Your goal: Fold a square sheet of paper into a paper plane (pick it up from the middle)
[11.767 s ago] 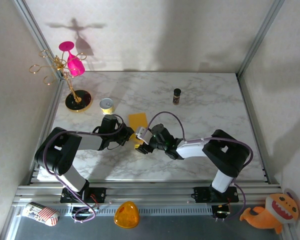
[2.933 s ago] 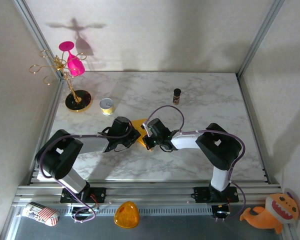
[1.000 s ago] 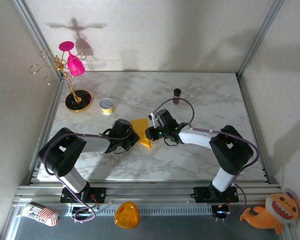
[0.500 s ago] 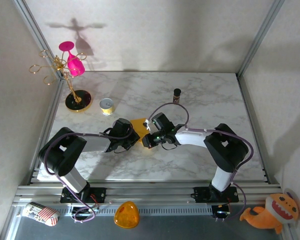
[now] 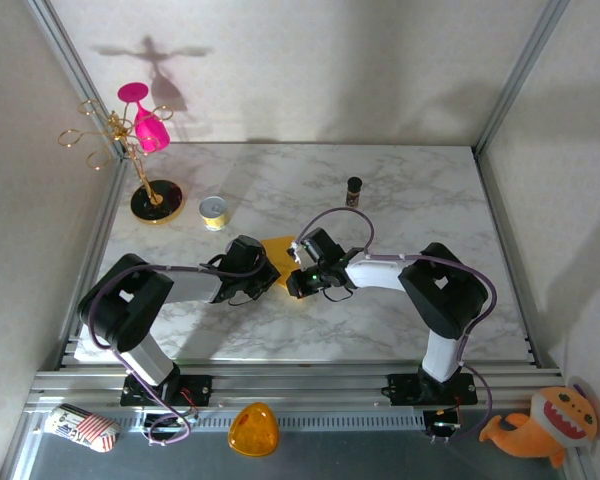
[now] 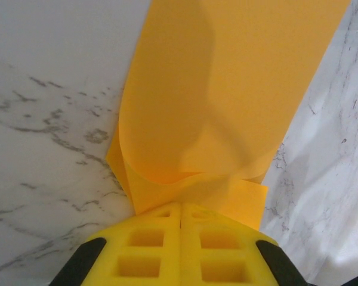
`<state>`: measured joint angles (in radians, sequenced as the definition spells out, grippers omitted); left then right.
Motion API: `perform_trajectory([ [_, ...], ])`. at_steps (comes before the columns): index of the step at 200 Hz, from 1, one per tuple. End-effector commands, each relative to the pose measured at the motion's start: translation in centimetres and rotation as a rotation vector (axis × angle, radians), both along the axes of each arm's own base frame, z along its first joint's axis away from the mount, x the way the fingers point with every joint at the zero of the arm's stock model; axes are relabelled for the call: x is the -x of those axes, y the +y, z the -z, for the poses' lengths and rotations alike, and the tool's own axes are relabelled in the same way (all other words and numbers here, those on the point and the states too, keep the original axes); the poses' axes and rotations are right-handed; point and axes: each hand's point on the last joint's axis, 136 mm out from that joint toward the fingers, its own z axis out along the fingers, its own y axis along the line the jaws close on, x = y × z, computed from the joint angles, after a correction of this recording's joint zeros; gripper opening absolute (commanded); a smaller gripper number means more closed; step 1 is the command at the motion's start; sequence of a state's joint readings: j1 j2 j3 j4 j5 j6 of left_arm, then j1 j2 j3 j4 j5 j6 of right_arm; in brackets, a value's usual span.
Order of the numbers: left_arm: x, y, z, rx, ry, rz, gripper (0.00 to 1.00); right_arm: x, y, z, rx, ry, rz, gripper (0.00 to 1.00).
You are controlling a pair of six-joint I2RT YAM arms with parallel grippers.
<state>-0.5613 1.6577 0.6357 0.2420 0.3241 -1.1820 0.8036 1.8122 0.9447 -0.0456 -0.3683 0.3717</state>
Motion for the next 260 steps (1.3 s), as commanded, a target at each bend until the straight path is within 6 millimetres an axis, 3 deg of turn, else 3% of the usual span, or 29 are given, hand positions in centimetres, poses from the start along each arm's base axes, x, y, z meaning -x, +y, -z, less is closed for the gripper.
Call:
perform_trajectory([
  [1,1.5,1.6,2.7,-0.1,0.087,-0.015,0.06,-0.3,0.0,0.3,0.031,0.005,0.017,0.09],
  [100,0.6,1.1,1.6,-0.103,0.06,0.003,0.09,-0.1,-1.1,1.7,0.082,0.02,0.042,0.09],
  [123,-0.3,0.6,0.4,-0.095,0.019,0.024,0.11,0.0,-1.3,2.1,0.093,0.027,0.047,0.09],
  [153,-2.0,-0.5,-2.8,-0.064,-0.092,0.067,0.16,0.2,-1.6,2.6,0.107,0.045,0.052,0.09],
  [179,-2.1,-0.9,-4.7,-0.068,-0.164,0.113,0.18,0.3,-1.9,2.8,0.113,0.054,0.06,0.09],
  [214,-0.8,-0.9,-3.8,-0.072,-0.176,0.156,0.13,0.2,-2.1,2.9,0.108,0.067,0.074,0.09],
  [260,-0.5,-2.6,-3.3,-0.032,-0.19,0.216,0.1,0.4,-2.3,3.3,0.115,0.089,0.081,0.09],
])
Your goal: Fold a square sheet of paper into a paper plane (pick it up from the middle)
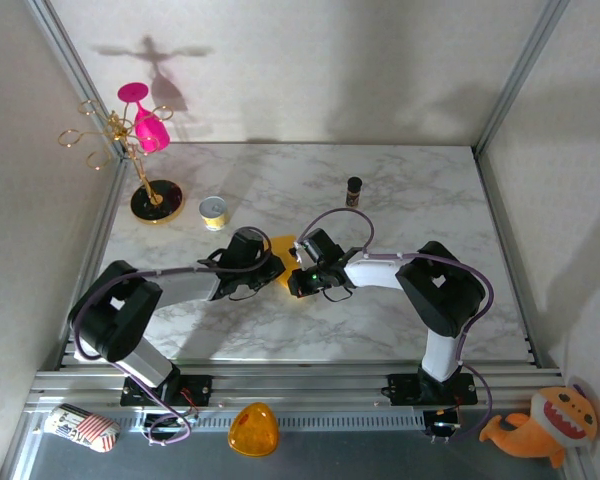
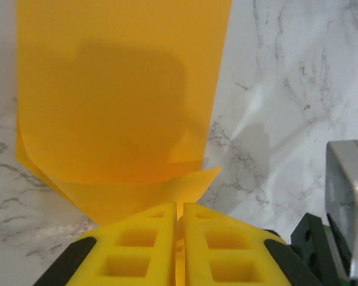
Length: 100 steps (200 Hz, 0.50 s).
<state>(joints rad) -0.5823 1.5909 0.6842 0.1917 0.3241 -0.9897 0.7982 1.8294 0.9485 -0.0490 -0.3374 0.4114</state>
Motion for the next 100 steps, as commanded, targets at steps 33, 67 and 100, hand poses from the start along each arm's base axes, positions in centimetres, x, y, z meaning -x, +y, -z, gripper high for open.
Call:
perform_trajectory([
  [33,0.2,-1.3,1.3,0.002,-0.011,0.066,0.09,1.0,-2.1,2.8,0.093,0.084,0.033,0.09],
  [67,0.5,-0.7,2.7,-0.039,0.021,0.054,0.08,1.2,-2.1,3.0,0.095,0.094,0.032,0.09],
  [100,0.5,-0.1,3.6,-0.07,0.05,0.03,0.07,1.3,-2.1,2.9,0.089,0.096,0.028,0.09],
])
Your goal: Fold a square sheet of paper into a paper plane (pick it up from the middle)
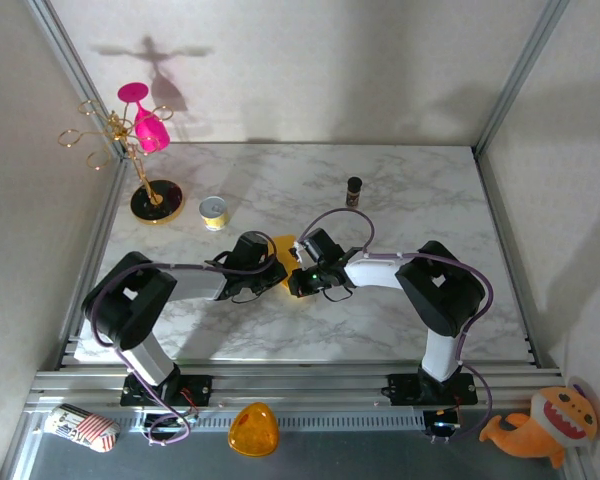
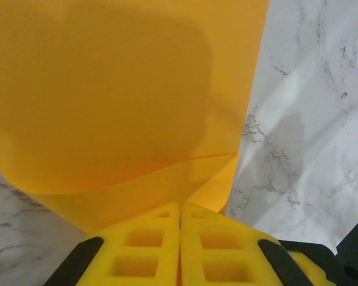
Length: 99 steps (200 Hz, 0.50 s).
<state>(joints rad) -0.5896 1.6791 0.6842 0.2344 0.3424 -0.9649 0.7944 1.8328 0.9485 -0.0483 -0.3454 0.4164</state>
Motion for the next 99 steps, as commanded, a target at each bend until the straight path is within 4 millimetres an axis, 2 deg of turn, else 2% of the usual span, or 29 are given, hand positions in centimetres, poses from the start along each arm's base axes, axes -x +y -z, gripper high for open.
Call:
perform_trajectory([
  [1,0.2,0.4,1.1,-0.046,0.017,-0.007,0.07,1.4,-2.1,2.8,0.093,0.087,0.024,0.09],
  [99,0.9,2.4,3.8,-0.179,0.108,-0.044,0.05,1.1,-1.8,0.2,0.011,0.092,0.026,0.12],
])
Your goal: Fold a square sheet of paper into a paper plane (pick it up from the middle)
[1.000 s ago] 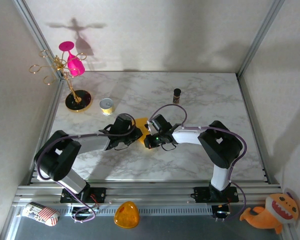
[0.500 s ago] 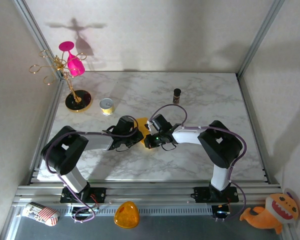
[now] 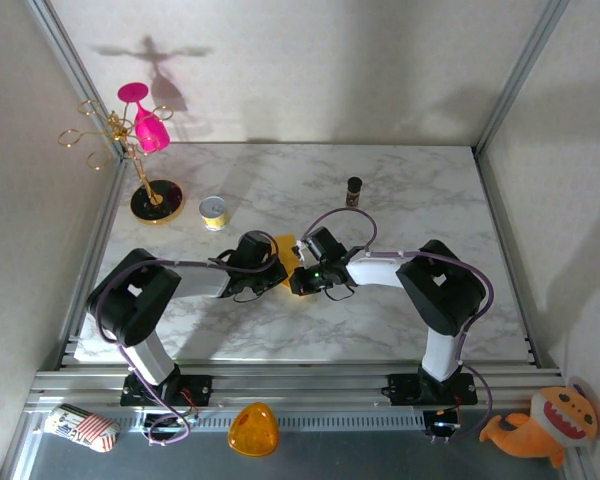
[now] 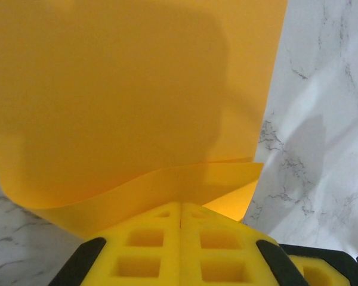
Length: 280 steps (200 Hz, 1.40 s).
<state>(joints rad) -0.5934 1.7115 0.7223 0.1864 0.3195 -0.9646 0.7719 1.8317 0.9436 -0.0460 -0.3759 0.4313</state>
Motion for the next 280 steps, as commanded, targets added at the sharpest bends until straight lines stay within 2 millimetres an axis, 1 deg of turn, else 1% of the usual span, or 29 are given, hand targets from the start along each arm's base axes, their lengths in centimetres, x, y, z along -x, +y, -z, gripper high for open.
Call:
perform_trajectory([
  [1,1.2,2.3,3.1,-0.142,0.084,-0.033,0.05,1.4,-1.5,0.3,0.028,0.065,0.006,0.12],
  [51,1.5,2.6,3.7,-0.163,0.104,-0.028,0.05,2.5,-2.6,0.5,0.043,0.089,0.005,0.12],
  [73,1.4,2.5,3.6,-0.162,0.102,-0.025,0.05,3.1,-3.0,1.2,0.055,0.111,0.002,0.12],
  [106,1.5,2.5,3.8,-0.165,0.109,-0.027,0.05,2.9,-3.7,2.1,0.091,0.111,0.022,0.12],
  [119,1.5,2.6,3.9,-0.171,0.112,-0.027,0.04,2.7,-3.5,1.8,0.087,0.104,0.022,0.12],
  [138,1.6,2.6,4.0,-0.176,0.118,-0.025,0.05,2.4,-3.3,-0.1,0.043,0.052,0.022,0.12],
  [151,1.6,2.6,4.0,-0.178,0.12,-0.025,0.04,2.4,-3.7,-0.5,0.035,0.029,0.028,0.12],
  [160,1.6,2.7,4.0,-0.178,0.12,-0.025,0.04,2.7,-4.0,-0.1,0.046,0.041,0.028,0.13],
  [180,1.6,2.6,4.0,-0.176,0.121,-0.02,0.04,3.6,-4.6,1.6,0.078,0.093,0.024,0.12],
  [199,1.6,2.5,4.0,-0.177,0.122,-0.014,0.04,3.7,-4.9,2.1,0.095,0.102,0.028,0.12],
  [207,1.6,2.5,4.0,-0.176,0.121,-0.014,0.04,3.4,-4.9,1.8,0.097,0.091,0.032,0.12],
  [216,1.6,2.5,3.9,-0.174,0.12,-0.013,0.04,2.9,-4.6,0.9,0.085,0.069,0.037,0.12],
  [240,1.5,2.4,3.9,-0.168,0.119,-0.014,0.04,1.5,-3.0,-3.1,-0.024,-0.027,0.023,0.12],
  [253,1.4,2.2,3.7,-0.163,0.116,-0.012,0.04,1.1,-2.1,-4.7,-0.077,-0.063,0.009,0.13],
  [264,1.4,2.2,3.7,-0.161,0.115,-0.012,0.04,0.7,-1.7,-5.2,-0.095,-0.073,0.005,0.13],
  [280,1.3,2.0,3.6,-0.156,0.115,-0.011,0.05,0.2,-1.3,-4.7,-0.087,-0.064,0.007,0.13],
])
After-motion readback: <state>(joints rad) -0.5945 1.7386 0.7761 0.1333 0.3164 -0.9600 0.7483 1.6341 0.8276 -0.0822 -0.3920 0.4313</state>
